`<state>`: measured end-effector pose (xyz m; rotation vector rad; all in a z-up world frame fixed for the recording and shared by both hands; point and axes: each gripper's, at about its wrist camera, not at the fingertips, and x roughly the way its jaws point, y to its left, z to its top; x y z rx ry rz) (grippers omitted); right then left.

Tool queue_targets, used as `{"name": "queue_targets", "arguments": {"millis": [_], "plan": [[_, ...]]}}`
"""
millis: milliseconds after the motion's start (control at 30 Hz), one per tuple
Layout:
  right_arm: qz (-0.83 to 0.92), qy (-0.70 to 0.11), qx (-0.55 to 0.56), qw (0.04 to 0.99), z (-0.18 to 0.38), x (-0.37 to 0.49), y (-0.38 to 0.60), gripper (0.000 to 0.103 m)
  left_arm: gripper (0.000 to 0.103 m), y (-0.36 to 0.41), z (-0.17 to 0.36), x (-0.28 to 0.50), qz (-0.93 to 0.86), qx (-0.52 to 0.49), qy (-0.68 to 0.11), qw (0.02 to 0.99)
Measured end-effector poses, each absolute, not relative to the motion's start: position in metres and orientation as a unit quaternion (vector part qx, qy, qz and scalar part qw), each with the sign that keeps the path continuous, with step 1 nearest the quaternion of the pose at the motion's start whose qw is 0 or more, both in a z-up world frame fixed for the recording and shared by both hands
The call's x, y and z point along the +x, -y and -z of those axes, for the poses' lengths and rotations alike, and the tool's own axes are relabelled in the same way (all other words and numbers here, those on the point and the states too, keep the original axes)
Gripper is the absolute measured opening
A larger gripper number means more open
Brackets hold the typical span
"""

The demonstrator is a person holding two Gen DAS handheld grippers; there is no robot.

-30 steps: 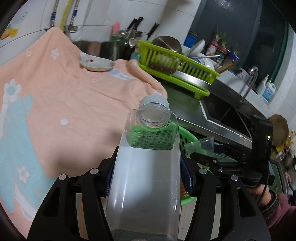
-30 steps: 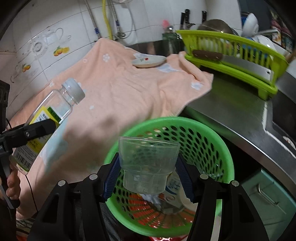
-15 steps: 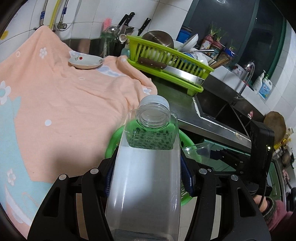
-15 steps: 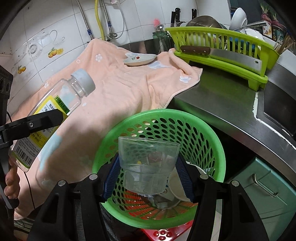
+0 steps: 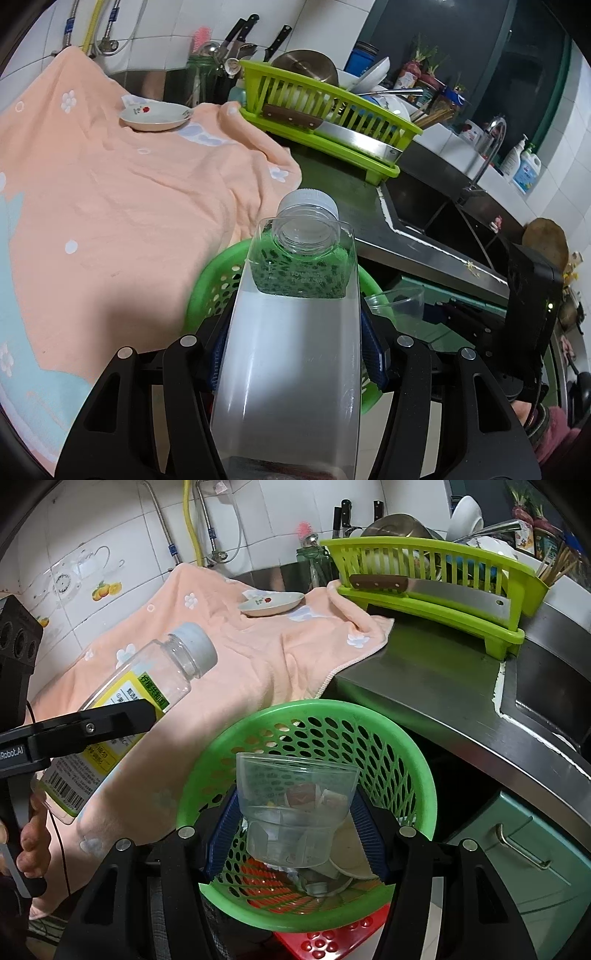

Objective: Collect trash
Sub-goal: 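Open the left gripper to drop the bottle while the right gripper releases the cup into the basket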

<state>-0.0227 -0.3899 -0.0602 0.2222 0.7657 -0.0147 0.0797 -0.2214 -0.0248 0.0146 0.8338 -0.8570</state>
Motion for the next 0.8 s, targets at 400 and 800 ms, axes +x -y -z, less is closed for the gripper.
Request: {"name": "queue_targets", "arguments": {"millis": [400, 800], "plan": [[0.011, -0.374, 0.119, 0.92, 0.065, -0.025, 0.396, 0.058, 0.058, 0.236, 0.031, 0.084, 0.4, 0.014, -0.403, 0.823], [0.011, -0.376, 0.125, 0.918, 0.069, -0.024, 0.398, 0.058, 0.074, 0.238, 0.03, 0.086, 0.393, 0.011, -0.399, 0.828]]}}
